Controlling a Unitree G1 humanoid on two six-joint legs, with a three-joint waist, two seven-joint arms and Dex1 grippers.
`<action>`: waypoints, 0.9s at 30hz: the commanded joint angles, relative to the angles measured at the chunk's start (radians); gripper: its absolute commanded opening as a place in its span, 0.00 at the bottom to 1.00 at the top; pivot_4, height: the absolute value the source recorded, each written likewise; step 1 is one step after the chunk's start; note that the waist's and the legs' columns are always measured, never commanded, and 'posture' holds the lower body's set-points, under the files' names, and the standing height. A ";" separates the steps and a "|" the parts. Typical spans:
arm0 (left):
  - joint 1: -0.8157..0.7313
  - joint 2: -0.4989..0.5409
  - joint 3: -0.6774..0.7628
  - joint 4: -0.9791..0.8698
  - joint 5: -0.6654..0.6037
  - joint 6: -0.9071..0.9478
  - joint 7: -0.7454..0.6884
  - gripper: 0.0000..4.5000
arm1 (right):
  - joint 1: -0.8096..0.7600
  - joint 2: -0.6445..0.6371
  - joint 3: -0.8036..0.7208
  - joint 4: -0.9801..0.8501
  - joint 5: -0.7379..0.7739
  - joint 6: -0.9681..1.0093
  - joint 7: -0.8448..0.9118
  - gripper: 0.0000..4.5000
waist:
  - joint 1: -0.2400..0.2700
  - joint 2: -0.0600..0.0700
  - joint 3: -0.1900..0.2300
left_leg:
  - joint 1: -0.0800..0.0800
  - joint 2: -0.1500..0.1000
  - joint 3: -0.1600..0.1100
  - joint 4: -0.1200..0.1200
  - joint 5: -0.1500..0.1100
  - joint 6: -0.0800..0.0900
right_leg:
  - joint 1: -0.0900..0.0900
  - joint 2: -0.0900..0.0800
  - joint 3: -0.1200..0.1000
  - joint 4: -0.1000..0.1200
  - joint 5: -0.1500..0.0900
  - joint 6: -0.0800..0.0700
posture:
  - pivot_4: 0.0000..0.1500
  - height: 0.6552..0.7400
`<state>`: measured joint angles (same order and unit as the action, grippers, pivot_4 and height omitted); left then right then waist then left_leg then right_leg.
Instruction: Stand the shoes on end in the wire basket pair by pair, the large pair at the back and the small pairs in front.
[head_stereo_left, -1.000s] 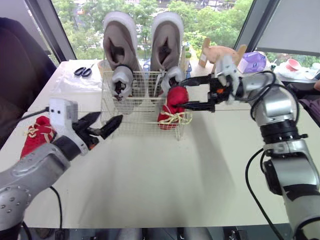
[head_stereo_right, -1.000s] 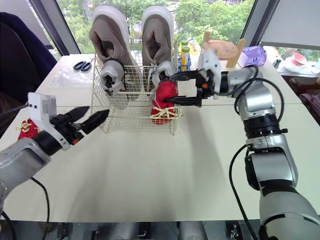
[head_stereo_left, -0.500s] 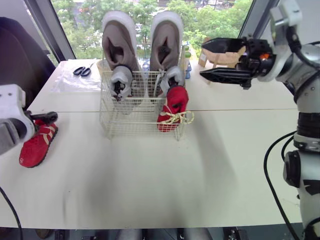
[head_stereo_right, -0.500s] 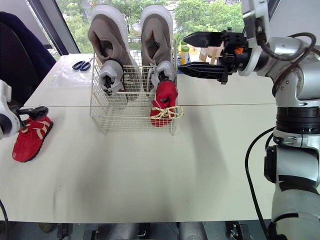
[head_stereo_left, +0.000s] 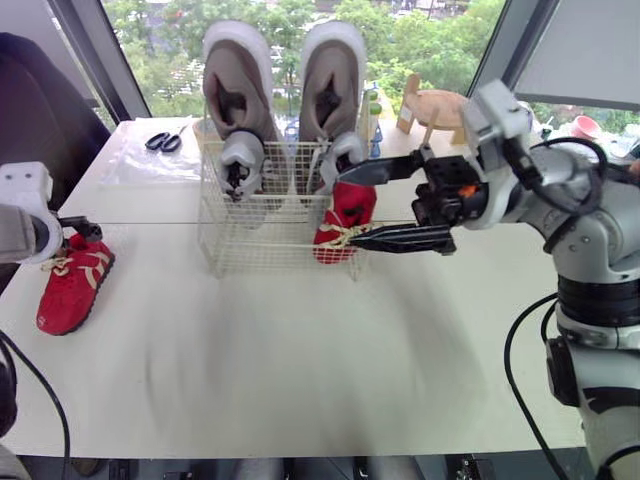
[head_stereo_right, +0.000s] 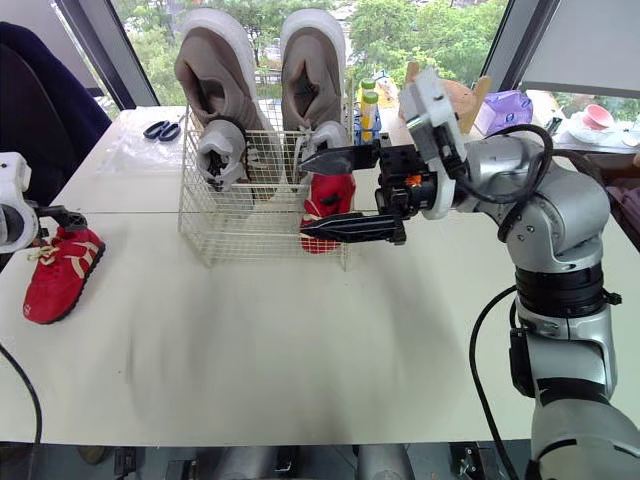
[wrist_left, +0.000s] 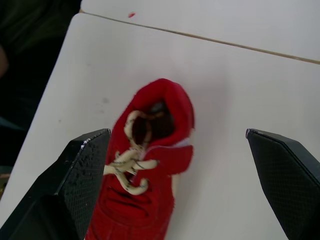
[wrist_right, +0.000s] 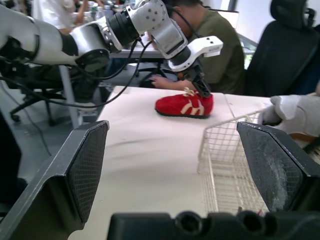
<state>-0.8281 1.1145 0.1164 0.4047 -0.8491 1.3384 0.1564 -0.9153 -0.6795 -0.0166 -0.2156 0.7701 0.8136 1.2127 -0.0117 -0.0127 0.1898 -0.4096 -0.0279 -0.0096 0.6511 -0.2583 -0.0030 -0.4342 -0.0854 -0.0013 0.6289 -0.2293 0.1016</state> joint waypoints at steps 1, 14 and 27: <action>-0.079 -0.028 -0.076 0.186 0.159 -0.111 -0.187 1.00 | 0.006 0.004 -0.032 -0.051 0.024 -0.003 -0.048 0.99 | 0.001 0.000 0.000 | 0.000 0.000 0.000 0.000 0.000 0.000 | 0.000 0.000 0.000 0.000 0.000 0.000 | 1.00 1.00; -0.332 -0.189 -0.107 0.776 0.541 -0.448 -0.470 0.11 | 0.014 0.003 -0.050 -0.106 0.064 0.028 -0.171 1.00 | 0.001 -0.005 0.000 | 0.000 0.001 0.004 0.002 0.000 0.002 | 0.000 0.000 -0.001 0.002 0.000 0.001 | 1.00 1.00; -0.428 -0.148 0.022 0.617 0.585 -0.248 -0.444 0.01 | 0.024 0.009 -0.021 -0.072 0.029 -0.017 -0.172 1.00 | -0.001 -0.013 0.001 | 0.000 0.001 0.003 0.003 -0.001 0.002 | 0.000 0.000 -0.001 0.003 0.000 0.001 | 1.00 1.00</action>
<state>-1.2021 0.9220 0.1040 1.1533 -0.2524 1.0070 -0.2921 -0.8844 -0.6675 -0.0227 -0.2790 0.7985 0.8191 1.0320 -0.0126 -0.0254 0.1913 -0.4099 -0.0270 -0.0068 0.6538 -0.2590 -0.0008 -0.4346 -0.0858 -0.0027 0.6320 -0.2290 0.1024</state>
